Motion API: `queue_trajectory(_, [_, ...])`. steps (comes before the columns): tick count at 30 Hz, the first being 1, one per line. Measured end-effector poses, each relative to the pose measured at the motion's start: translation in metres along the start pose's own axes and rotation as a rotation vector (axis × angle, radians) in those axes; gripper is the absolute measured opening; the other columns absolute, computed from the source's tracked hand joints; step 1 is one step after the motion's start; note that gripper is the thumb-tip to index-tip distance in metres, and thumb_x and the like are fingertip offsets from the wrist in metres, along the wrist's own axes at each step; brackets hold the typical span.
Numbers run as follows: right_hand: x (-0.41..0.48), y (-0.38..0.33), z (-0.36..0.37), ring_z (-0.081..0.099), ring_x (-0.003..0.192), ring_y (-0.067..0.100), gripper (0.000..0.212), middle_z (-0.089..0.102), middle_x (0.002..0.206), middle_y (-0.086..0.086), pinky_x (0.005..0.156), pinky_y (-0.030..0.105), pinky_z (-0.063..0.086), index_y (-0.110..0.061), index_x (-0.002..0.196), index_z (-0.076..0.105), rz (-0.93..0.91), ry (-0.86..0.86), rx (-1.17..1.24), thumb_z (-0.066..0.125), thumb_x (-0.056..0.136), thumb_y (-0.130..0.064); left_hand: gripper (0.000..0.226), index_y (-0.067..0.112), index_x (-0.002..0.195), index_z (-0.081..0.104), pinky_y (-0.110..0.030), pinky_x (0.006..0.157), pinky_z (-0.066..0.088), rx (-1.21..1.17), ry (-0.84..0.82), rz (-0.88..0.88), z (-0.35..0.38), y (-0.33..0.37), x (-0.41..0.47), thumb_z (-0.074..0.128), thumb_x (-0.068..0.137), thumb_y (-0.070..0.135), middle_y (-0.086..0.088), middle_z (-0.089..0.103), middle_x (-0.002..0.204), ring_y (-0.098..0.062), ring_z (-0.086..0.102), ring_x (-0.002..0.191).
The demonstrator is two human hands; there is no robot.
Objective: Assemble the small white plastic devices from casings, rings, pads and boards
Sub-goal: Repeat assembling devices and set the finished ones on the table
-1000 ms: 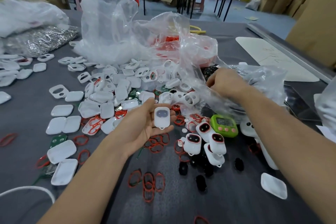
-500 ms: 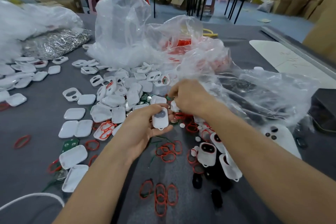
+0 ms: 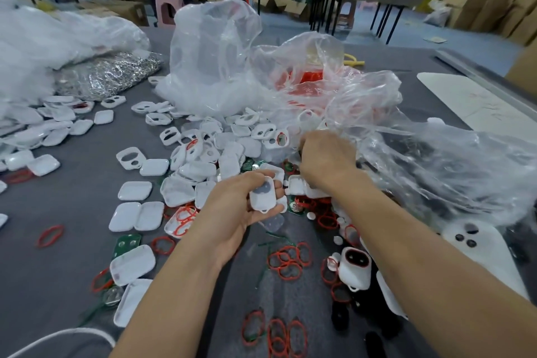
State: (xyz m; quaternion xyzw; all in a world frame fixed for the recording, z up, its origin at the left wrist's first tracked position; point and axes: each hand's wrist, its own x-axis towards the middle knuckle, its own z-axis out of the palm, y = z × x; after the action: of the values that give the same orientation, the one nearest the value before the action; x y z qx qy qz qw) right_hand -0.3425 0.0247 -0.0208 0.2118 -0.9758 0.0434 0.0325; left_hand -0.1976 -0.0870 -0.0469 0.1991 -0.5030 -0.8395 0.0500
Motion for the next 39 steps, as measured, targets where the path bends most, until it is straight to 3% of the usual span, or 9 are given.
queue_trajectory(3, [0.003, 0.001, 0.0, 0.061, 0.089, 0.028, 0.032, 0.07, 0.106, 0.01, 0.072, 0.034, 0.046, -0.016, 0.105, 0.07, -0.038, -0.01, 0.08, 0.056, 0.084, 0.004, 0.034, 0.019, 0.082, 0.084, -0.033, 0.068, 0.062, 0.012, -0.007, 0.007, 0.001, 0.001, -0.002, 0.057, 0.098, 0.005, -0.013, 0.077, 0.093, -0.021, 0.075, 0.086])
queue_trajectory(11, [0.011, 0.019, -0.002, 0.066, 0.103, 0.032, 0.059, 0.07, 0.114, 0.012, 0.072, 0.036, 0.05, -0.016, 0.122, 0.065, -0.005, -0.124, 0.1, 0.076, 0.069, 0.009, 0.036, 0.018, 0.081, 0.084, -0.032, 0.067, 0.062, 0.01, -0.023, 0.002, 0.002, 0.0, -0.006, 0.056, 0.098, 0.004, -0.012, 0.078, 0.093, -0.02, 0.076, 0.084])
queue_trajectory(15, [0.004, 0.027, -0.006, 0.067, 0.08, 0.025, 0.031, 0.076, 0.096, 0.006, 0.068, 0.03, 0.055, -0.02, 0.106, 0.078, 0.036, 0.05, 0.255, 0.059, 0.092, 0.0, 0.033, 0.016, 0.082, 0.084, -0.032, 0.067, 0.062, 0.022, -0.025, 0.001, 0.0, 0.0, -0.007, 0.058, 0.097, 0.004, -0.014, 0.079, 0.096, -0.022, 0.077, 0.088])
queue_trajectory(18, [-0.021, 0.026, -0.017, 0.065, 0.059, 0.02, 0.025, 0.073, 0.074, 0.007, 0.054, 0.028, 0.052, -0.011, 0.088, 0.075, 0.187, 0.136, 0.86, 0.055, 0.1, -0.002, 0.033, 0.015, 0.081, 0.084, -0.032, 0.067, 0.062, 0.02, -0.018, -0.001, 0.0, 0.0, -0.006, 0.058, 0.097, 0.003, -0.013, 0.078, 0.094, -0.022, 0.077, 0.086])
queue_trajectory(20, [-0.048, 0.022, -0.025, 0.061, 0.05, 0.015, 0.02, 0.07, 0.067, 0.012, 0.045, 0.021, 0.049, -0.002, 0.091, 0.069, 0.307, -0.063, 1.491, 0.053, 0.102, 0.004, 0.031, 0.013, 0.082, 0.084, -0.033, 0.066, 0.063, 0.016, -0.013, -0.007, 0.002, 0.0, -0.006, 0.058, 0.095, 0.002, -0.013, 0.078, 0.092, -0.022, 0.077, 0.085])
queue_trajectory(22, [-0.071, 0.019, -0.026, 0.059, 0.048, 0.013, 0.016, 0.069, 0.063, 0.012, 0.042, 0.017, 0.044, -0.003, 0.096, 0.063, 0.313, -0.218, 1.79, 0.051, 0.102, 0.006, 0.023, 0.008, 0.092, 0.08, -0.035, 0.067, 0.064, 0.014, 0.0, -0.012, 0.004, 0.0, -0.006, 0.058, 0.096, 0.003, -0.013, 0.078, 0.091, -0.023, 0.077, 0.084])
queue_trajectory(28, [-0.097, 0.009, -0.015, 0.058, 0.047, 0.015, 0.015, 0.071, 0.065, 0.013, 0.043, 0.021, 0.042, -0.009, 0.099, 0.053, 0.29, -0.161, 1.71, 0.054, 0.101, 0.006, 0.039, 0.001, 0.105, 0.074, -0.04, 0.068, 0.064, -0.033, 0.013, -0.096, 0.012, -0.005, -0.009, 0.049, 0.108, 0.031, -0.021, 0.076, 0.109, -0.029, 0.075, 0.091])
queue_trajectory(33, [-0.096, 0.022, -0.013, 0.053, 0.056, 0.025, 0.017, 0.069, 0.074, 0.022, 0.047, 0.028, 0.046, -0.011, 0.091, 0.063, 0.191, -0.045, 1.578, 0.062, 0.096, 0.006, 0.058, -0.001, 0.123, 0.068, -0.045, 0.086, 0.063, -0.044, -0.111, -0.195, 0.012, -0.007, -0.011, 0.038, 0.109, 0.045, -0.02, 0.073, 0.122, -0.036, 0.067, 0.12])
queue_trajectory(39, [-0.1, 0.03, -0.005, 0.059, 0.047, 0.007, 0.036, 0.071, 0.059, -0.001, 0.05, 0.018, 0.05, -0.02, 0.066, 0.08, 0.141, 0.011, 1.503, 0.073, 0.086, 0.009, 0.058, 0.01, 0.123, 0.07, -0.044, 0.085, 0.062, 0.024, -0.184, -0.241, 0.014, -0.008, -0.008, 0.035, 0.106, 0.053, -0.014, 0.073, 0.124, -0.033, 0.067, 0.12])
